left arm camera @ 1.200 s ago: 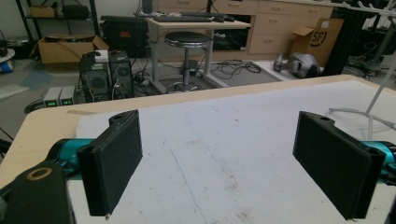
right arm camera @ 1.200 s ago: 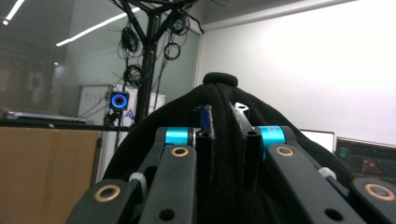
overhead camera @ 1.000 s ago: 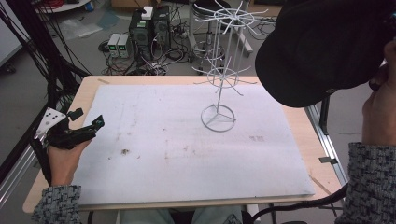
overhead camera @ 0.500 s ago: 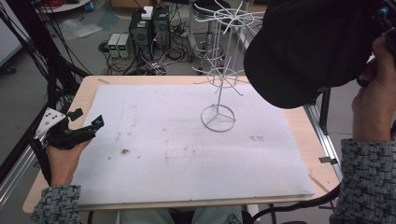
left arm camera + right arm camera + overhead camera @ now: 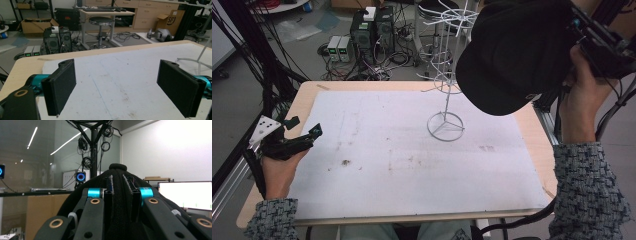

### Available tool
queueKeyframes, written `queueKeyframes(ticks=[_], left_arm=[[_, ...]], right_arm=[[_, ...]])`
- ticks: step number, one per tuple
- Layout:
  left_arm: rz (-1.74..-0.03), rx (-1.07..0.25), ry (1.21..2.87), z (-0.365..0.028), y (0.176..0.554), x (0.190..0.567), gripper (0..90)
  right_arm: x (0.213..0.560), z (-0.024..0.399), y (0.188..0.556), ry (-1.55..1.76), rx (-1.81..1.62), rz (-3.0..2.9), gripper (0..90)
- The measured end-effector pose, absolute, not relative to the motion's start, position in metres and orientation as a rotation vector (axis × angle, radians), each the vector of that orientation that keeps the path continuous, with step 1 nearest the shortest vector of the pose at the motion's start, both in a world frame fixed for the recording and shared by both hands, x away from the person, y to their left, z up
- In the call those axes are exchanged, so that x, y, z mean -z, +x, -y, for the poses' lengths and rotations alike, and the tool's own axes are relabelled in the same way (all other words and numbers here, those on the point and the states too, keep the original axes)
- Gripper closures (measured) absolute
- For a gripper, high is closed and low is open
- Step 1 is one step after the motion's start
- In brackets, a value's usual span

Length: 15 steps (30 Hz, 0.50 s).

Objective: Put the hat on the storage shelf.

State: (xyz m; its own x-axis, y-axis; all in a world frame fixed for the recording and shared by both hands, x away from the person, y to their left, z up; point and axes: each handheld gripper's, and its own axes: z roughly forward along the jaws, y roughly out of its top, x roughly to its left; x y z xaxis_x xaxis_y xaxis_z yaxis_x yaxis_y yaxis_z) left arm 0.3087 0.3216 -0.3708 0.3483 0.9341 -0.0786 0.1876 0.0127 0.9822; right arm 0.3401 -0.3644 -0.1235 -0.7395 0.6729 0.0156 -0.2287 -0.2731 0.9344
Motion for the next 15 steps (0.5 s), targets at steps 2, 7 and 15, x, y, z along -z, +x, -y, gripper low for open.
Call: queueKeyframes(ticks=[2,7,15], left_arm=[[-1.084,-0.812,1.455,-0.322,0.309,0.371,15.9],[-1.082,-0.810,1.464,-0.321,0.309,0.371,15.9],[-1.082,-0.811,1.458,-0.321,0.309,0.371,15.8]], right_arm=[[0.130,0.364,0.346,0.603,-2.058,-1.411,80.3],[0.138,0.363,0.354,0.618,-2.055,-1.422,79.7],[0.154,0.359,0.368,0.682,-2.035,-1.452,78.8]])
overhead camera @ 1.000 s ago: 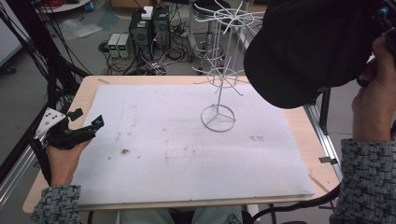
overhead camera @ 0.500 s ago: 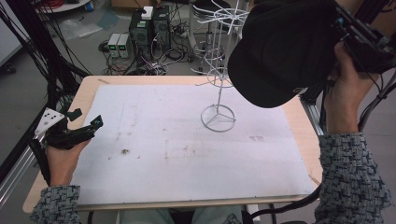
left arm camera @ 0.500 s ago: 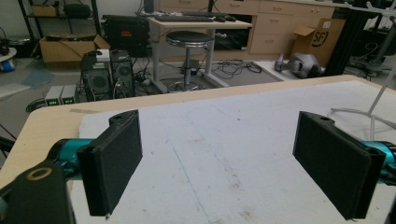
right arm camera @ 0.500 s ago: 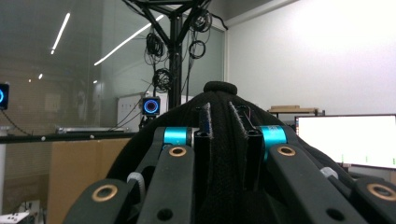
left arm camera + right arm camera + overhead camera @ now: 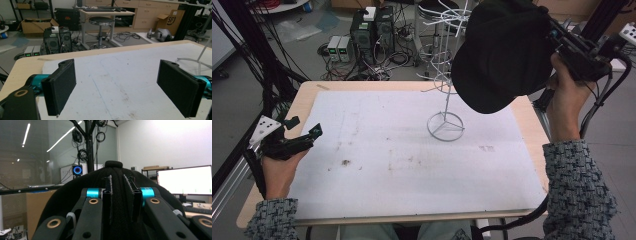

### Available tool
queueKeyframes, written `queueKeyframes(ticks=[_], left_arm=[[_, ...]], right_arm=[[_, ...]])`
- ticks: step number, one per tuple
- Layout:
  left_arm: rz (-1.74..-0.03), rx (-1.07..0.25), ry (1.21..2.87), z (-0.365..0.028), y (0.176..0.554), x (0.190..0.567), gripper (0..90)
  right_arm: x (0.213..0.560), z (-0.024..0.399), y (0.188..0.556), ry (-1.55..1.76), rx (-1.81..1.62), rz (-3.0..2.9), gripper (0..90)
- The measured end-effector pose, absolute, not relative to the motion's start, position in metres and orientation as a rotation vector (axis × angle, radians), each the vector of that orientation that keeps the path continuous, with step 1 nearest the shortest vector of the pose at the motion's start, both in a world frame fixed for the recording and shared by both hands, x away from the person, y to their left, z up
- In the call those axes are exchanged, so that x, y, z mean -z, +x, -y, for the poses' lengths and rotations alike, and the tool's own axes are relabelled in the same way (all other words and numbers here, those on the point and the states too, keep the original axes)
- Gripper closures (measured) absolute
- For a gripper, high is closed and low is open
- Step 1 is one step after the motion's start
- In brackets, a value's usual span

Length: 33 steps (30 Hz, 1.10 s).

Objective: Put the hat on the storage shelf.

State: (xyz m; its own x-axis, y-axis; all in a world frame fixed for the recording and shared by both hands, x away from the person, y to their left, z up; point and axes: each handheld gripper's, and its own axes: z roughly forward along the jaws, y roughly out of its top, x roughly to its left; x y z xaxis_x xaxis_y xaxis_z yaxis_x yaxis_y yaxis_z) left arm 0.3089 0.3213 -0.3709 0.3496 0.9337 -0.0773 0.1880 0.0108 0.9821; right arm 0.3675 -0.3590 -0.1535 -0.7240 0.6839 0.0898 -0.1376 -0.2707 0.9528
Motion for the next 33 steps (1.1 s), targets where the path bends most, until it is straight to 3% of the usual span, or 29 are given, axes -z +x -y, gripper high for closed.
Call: queueKeyframes(ticks=[33], left_arm=[[-1.081,-0.815,1.466,-0.321,0.309,0.371,15.9]], right_arm=[[0.205,0.352,0.387,0.840,-1.841,-1.547,75.5]])
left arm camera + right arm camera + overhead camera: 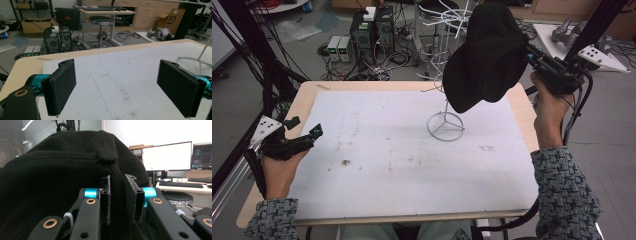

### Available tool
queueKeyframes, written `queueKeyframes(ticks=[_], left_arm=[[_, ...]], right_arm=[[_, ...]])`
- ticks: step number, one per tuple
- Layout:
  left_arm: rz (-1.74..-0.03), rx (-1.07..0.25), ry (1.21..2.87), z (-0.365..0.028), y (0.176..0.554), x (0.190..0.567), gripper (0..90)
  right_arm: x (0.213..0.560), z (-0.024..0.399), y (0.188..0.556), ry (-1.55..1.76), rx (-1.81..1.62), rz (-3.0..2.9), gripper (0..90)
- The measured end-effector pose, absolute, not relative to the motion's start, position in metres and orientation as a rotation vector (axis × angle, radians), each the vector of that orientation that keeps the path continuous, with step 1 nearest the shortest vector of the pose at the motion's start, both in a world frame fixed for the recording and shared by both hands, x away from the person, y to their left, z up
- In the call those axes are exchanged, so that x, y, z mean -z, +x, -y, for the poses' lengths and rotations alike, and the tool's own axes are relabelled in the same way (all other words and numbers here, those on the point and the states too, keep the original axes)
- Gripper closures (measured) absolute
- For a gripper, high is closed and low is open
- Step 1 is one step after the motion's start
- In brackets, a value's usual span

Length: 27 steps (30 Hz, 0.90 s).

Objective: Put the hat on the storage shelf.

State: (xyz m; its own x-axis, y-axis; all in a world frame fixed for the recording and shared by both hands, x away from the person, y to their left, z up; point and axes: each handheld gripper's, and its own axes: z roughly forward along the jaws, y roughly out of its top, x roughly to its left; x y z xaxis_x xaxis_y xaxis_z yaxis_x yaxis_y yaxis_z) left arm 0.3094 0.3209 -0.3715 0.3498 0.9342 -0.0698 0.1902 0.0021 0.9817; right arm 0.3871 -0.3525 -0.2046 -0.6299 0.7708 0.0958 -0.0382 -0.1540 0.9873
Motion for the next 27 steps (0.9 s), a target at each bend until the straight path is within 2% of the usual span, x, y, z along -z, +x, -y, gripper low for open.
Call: queueKeyframes(ticks=[15,27], left_arm=[[-1.082,-0.815,1.466,-0.321,0.309,0.371,15.9],[-1.080,-0.820,1.465,-0.321,0.309,0.370,15.9]], right_arm=[[0.212,0.354,0.385,0.860,-1.789,-1.550,70.2],[0.216,0.356,0.372,0.864,-1.698,-1.549,62.5]])
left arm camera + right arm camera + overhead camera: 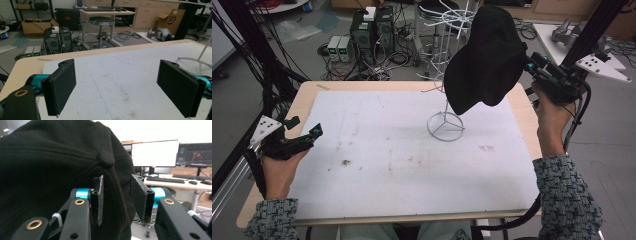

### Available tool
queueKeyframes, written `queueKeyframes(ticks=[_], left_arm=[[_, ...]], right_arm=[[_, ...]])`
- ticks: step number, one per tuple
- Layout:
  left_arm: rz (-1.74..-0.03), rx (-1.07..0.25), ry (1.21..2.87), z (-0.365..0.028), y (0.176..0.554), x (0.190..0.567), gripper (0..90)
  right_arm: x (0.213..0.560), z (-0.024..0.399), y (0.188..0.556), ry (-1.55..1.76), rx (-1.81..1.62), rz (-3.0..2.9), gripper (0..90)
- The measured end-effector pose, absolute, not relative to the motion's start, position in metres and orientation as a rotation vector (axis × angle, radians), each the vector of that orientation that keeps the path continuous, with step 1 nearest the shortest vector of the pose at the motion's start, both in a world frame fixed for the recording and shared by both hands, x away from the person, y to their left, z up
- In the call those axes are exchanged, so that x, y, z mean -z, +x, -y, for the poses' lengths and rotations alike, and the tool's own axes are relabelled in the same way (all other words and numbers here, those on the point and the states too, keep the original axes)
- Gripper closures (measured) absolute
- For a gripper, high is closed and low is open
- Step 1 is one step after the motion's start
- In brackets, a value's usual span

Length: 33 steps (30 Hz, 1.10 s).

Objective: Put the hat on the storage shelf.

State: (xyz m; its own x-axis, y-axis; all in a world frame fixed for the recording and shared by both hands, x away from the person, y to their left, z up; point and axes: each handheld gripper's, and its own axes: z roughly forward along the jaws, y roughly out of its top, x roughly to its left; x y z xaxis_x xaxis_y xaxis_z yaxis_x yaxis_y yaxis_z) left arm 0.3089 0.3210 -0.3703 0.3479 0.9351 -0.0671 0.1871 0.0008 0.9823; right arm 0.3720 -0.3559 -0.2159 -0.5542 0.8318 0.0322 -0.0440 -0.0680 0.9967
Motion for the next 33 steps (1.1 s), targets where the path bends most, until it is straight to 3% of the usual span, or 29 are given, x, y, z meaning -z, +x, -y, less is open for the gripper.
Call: queueKeyframes(ticks=[10,16,33], left_arm=[[-1.078,-0.820,1.461,-0.321,0.309,0.369,15.9],[-1.074,-0.816,1.462,-0.319,0.312,0.370,15.9],[-1.066,-0.813,1.477,-0.313,0.314,0.371,15.8]], right_arm=[[0.241,0.358,0.356,0.877,-1.582,-1.556,56.2],[0.260,0.360,0.348,0.914,-1.534,-1.569,47.2],[0.323,0.349,0.319,1.027,-1.582,-1.585,10.9]])
